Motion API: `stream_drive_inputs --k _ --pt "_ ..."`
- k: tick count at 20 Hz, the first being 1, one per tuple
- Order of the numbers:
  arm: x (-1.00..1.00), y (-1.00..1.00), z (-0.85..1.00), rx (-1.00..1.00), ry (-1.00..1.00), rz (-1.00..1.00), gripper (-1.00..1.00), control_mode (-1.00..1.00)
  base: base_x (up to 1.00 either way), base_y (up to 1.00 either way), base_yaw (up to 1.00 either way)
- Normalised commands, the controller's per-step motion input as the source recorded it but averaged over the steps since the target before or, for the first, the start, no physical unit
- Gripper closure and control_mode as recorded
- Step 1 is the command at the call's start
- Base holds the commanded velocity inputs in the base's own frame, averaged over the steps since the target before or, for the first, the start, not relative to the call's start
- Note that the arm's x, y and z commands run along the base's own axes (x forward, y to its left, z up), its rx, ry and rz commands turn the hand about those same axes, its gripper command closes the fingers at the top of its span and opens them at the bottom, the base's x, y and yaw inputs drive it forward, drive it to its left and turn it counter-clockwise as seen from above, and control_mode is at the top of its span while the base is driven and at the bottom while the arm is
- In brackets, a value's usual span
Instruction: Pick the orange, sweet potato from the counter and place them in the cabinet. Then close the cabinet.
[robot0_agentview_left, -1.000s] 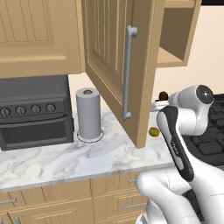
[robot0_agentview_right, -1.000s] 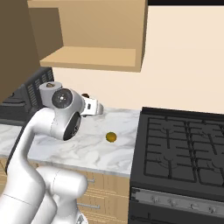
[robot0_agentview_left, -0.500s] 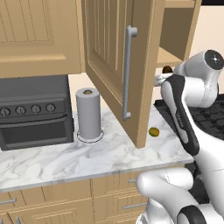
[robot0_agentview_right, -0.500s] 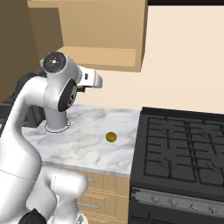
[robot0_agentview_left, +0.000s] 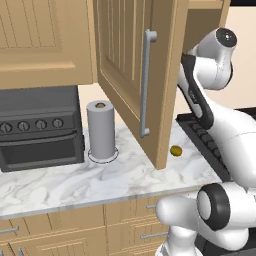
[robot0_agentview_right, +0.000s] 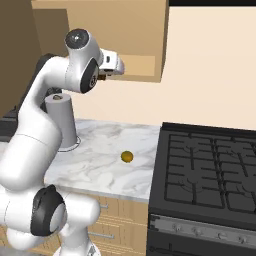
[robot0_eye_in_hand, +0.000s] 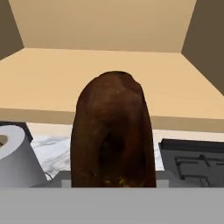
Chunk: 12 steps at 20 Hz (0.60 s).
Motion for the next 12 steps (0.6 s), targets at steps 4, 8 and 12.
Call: stream_drive_inputs --k 4,8,12 --pt "1.0 -0.17 0.02 0.0 -0.01 0.0 1.0 -1.0 0.0 0.0 0.0" --pt "1.0 -0.32 0.0 0.0 0.0 0.0 1.0 -1.0 0.0 0.0 0.0" --pt "1.0 -0.41 0.0 0.0 0.01 0.0 1.0 -1.0 0.0 0.0 0.0"
